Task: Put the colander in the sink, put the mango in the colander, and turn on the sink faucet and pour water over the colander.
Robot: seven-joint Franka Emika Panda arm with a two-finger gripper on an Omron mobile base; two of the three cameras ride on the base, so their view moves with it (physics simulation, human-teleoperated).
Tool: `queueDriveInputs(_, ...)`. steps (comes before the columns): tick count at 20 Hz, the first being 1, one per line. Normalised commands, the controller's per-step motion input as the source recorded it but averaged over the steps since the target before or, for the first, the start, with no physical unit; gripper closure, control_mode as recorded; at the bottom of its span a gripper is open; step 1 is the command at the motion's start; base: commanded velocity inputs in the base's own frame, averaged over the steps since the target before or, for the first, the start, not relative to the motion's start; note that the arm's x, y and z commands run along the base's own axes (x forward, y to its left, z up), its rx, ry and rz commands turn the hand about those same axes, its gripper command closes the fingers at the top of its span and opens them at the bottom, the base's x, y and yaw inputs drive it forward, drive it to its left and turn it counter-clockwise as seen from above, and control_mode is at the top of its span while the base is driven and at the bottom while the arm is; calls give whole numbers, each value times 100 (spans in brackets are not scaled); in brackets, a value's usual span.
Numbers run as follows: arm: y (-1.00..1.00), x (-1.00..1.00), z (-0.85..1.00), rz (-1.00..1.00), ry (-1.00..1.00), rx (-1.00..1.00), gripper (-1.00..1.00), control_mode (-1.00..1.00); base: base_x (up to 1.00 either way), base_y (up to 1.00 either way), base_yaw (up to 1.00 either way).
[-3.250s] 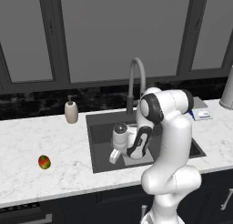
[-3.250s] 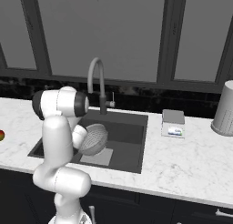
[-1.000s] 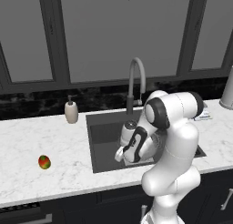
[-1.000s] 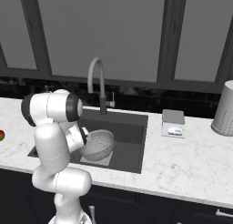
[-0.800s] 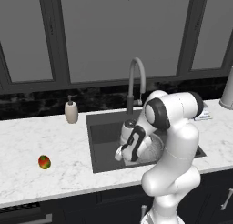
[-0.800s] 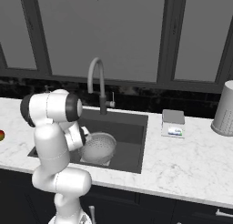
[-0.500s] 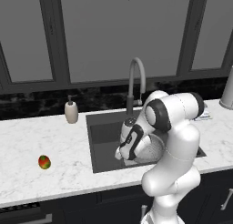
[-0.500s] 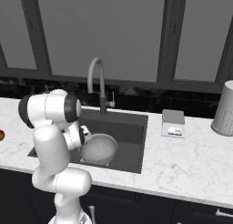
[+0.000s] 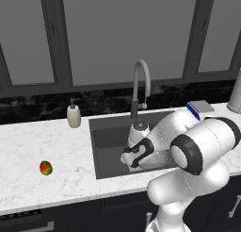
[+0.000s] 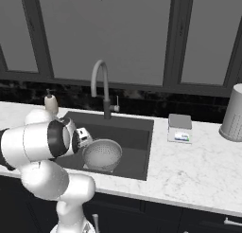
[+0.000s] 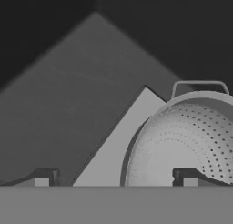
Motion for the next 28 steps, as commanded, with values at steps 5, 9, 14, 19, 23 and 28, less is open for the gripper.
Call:
queueDriveInputs(5,0,-36,100,-11,0,0,-100,-100,0,0,0)
queueDriveInputs(9,2,-16,100,-13,0,0,-100,-100,0,0,0)
queueDriveInputs(14,7,-71,81,-16,0,0,-100,-100,0,0,0)
queueDriveInputs(19,6,-100,40,-18,0,0,-100,-100,0,0,0)
queueDriveInputs(23,15,-61,63,-15,0,0,-100,-100,0,0,0)
queueDriveInputs(28,44,-33,29,-6,0,4,-100,-100,0,0,0)
